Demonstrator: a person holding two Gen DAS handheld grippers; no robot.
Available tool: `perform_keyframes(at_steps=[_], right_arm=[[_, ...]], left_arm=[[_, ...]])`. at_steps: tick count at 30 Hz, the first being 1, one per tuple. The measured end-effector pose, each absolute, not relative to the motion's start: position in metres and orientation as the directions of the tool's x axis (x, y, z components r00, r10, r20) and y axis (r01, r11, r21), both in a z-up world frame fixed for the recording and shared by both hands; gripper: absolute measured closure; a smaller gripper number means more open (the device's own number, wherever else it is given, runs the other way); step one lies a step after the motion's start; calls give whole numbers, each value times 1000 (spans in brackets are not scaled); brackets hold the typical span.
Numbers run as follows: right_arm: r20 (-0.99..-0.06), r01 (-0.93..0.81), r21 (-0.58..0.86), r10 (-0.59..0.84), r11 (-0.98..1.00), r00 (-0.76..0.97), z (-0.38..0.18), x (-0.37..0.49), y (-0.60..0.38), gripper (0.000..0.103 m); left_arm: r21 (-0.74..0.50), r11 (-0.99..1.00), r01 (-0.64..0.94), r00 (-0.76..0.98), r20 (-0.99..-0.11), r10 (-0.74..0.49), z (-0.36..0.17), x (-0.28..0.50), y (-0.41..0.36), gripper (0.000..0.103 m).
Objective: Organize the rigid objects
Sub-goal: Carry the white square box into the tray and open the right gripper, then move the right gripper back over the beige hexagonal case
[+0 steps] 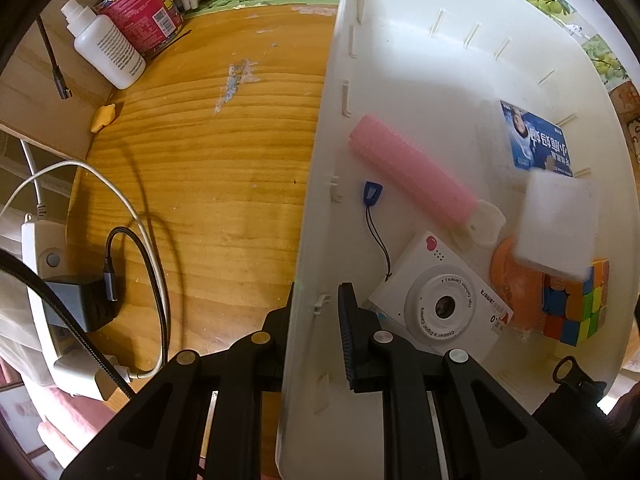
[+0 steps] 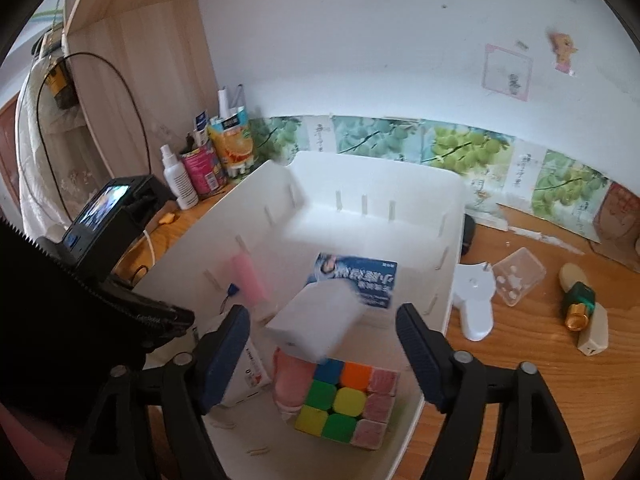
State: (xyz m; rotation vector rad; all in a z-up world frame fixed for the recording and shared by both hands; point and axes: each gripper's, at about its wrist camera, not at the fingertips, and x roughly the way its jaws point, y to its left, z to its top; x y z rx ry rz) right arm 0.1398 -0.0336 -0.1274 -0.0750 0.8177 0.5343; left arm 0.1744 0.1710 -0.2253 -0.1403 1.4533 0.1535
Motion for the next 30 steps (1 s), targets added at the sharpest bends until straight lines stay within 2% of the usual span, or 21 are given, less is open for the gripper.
perform_keyframes(at_steps=[7,13,24,30], right_arm=[[-669,-385,139,373,913,643,-116,142,-61,22],[-647,-228,136,261,964,716,-111,148,-100,22],[-647,54,95,20,994,763,-113,170,-183,22],[-656,154,103,-50,983,753,-121,183,-220,22]], left_arm=[[-9,982,-186,113,-994,12,-225,171,173,86],[-5,984,-178,110,-994,15,-225,173,173,86],[18,988,-153,91,-995,32,-225,184,170,87],[16,987,-158,85,-996,30,-226,189,170,87]])
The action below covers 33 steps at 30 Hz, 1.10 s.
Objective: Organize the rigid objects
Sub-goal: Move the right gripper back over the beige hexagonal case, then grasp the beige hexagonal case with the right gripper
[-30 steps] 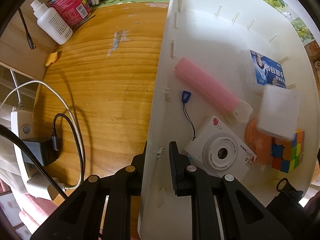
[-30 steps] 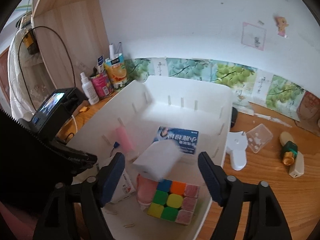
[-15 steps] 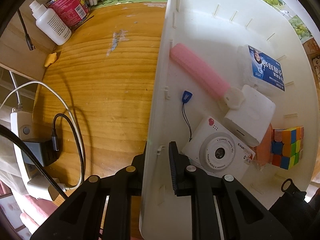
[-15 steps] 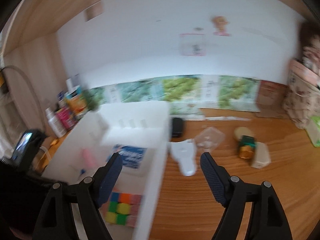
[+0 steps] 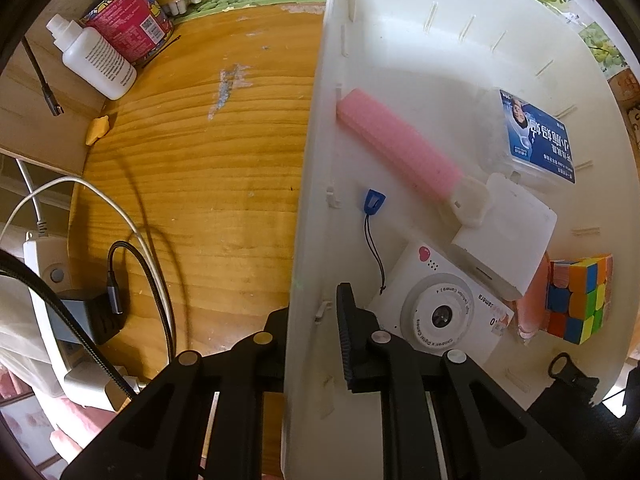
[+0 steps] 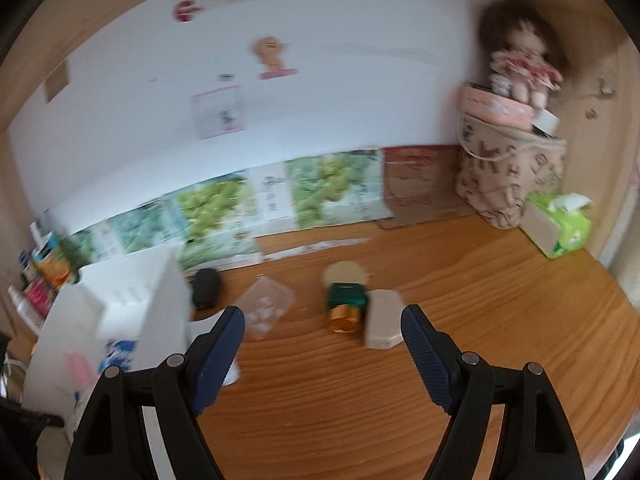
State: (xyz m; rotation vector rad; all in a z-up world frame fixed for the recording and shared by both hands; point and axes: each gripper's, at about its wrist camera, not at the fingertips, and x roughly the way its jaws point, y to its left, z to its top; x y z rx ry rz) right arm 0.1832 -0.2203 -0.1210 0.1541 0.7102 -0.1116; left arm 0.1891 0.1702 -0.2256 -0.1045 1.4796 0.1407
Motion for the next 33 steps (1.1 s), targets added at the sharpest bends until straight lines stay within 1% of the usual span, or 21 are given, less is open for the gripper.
perform_keyframes(at_steps=[6,12,18,23,33], right_arm=[[-687,218,127,-73,968,723,-137,200,-250,22],[-736,239,125,-71,963,673,-160,218,-265,22],[-798,268,81,-98,960,594,-184,235,-276,22],[-823,245,90,-67,965,565,-194,246,-288,22],[-850,160,113,13,981,527,-207,266,-296,22]], left_arm=[[-24,981,-190,120,-993,-1,-225,187,178,87],[-17,975,-222,131,-991,12,-222,190,183,87],[-31,961,-275,152,-988,12,-218,191,185,87],[-37,937,-347,165,-986,22,-215,190,191,87],[18,907,-420,165,-982,97,-219,190,188,86]])
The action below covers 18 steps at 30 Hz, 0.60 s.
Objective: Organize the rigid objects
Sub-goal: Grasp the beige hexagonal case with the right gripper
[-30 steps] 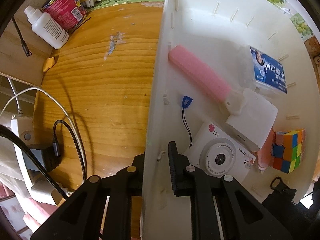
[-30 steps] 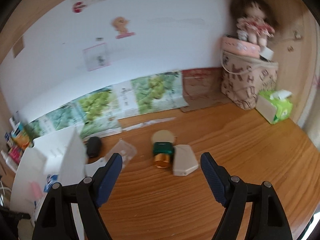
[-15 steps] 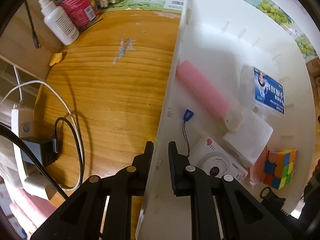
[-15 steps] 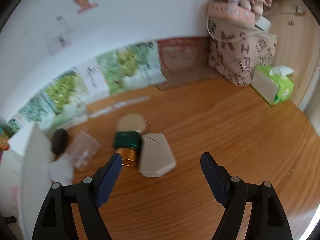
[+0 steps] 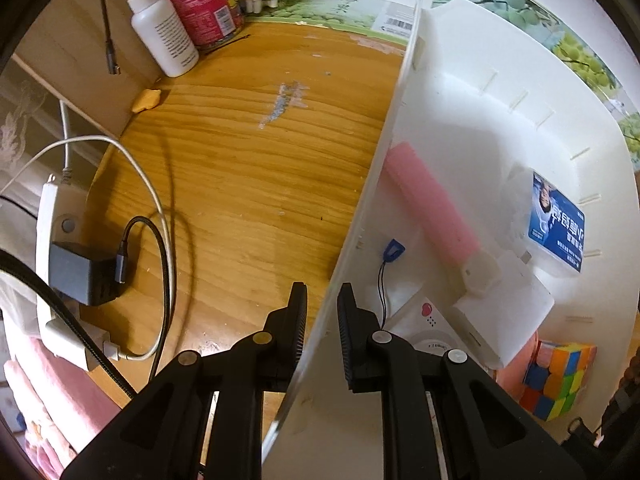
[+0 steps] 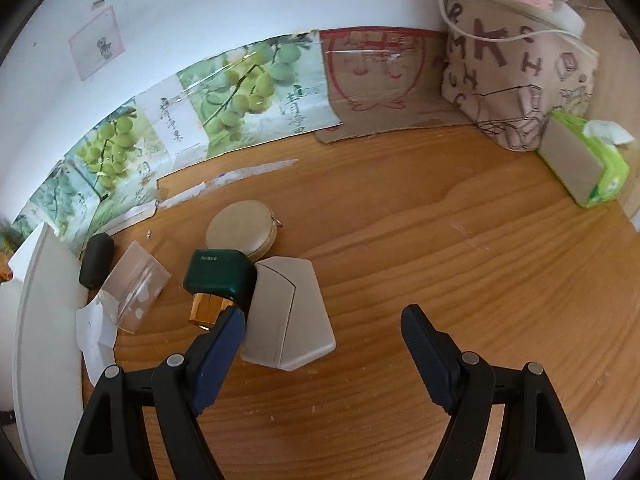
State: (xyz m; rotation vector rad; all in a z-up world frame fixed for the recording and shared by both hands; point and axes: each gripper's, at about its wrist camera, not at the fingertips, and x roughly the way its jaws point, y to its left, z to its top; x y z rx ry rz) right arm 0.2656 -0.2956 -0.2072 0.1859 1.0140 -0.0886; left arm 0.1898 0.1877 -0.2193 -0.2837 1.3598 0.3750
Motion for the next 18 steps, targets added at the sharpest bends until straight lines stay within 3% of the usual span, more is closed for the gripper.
perform_keyframes(at_steps=[3,16,18], right_arm=[[-857,130,115,32,985,514,-210,271,-295,23],[-870,38,159,122,987,478,-213,281,-290,56],[-872,49,163,121,985,474,-213,280,-289,56]], left_arm=[[23,898,-439,164,-981,105,-220,189,189,85],[27,874,-485,169,-978,124,-216,182,188,83],[25,874,-485,170,-978,123,-217,181,188,83]])
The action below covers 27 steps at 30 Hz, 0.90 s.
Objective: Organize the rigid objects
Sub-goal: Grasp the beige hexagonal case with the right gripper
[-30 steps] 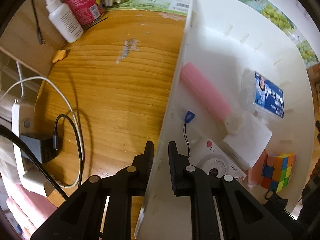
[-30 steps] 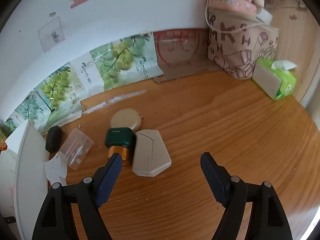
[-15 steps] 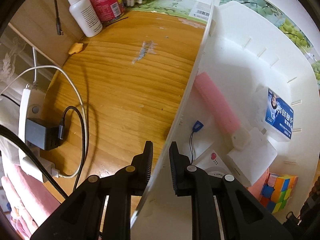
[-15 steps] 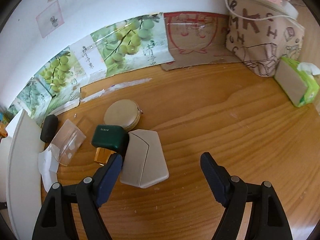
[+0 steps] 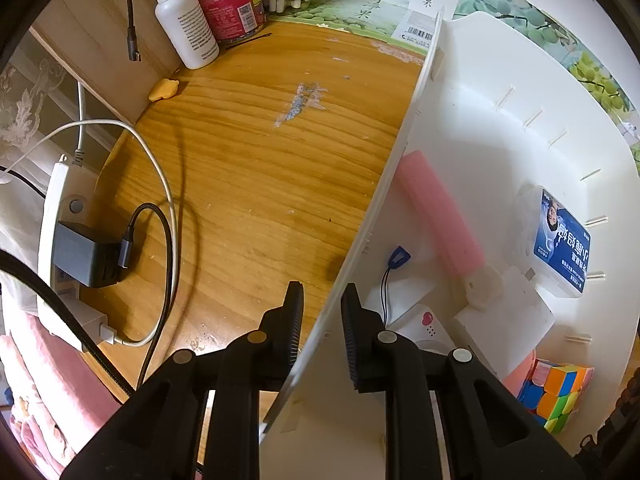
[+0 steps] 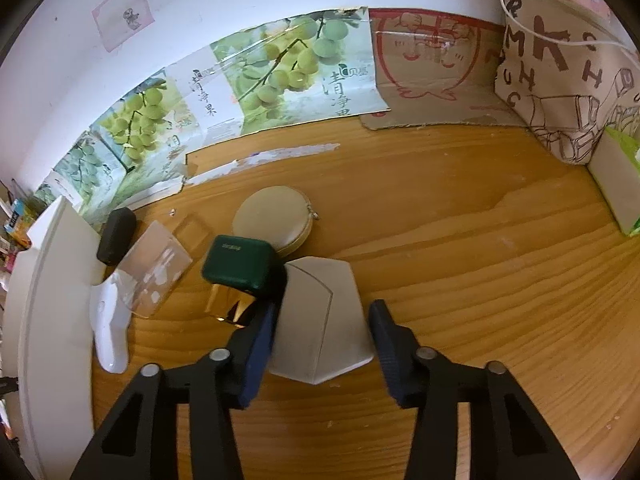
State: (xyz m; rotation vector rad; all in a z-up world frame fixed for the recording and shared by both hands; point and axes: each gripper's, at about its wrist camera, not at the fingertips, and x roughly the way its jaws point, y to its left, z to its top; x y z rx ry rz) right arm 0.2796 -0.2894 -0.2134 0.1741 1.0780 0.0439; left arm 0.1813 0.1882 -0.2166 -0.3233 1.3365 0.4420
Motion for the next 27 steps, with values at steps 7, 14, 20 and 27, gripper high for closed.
perform_keyframes(at_steps=[7,14,20,27], right_arm=[[-877,65,210,159,976,453,-216,259,-285,56],[-880,60,246,196,967,433,-212,226,-268,56],[-864,54,287,234,956,445,-201,199,-249,57],[-825,51,361,293,931,483,-184,176,-226,95]], left_arm=[[5,880,-476,176,-979,100,-216,183,190,83],[-25,897,-442,187,-980,65,-215,183,193,83],[-34,916,-400,182,-982,43,-218,186,192,83],[-35,943,-331,179,-984,26,-220,190,187,83]])
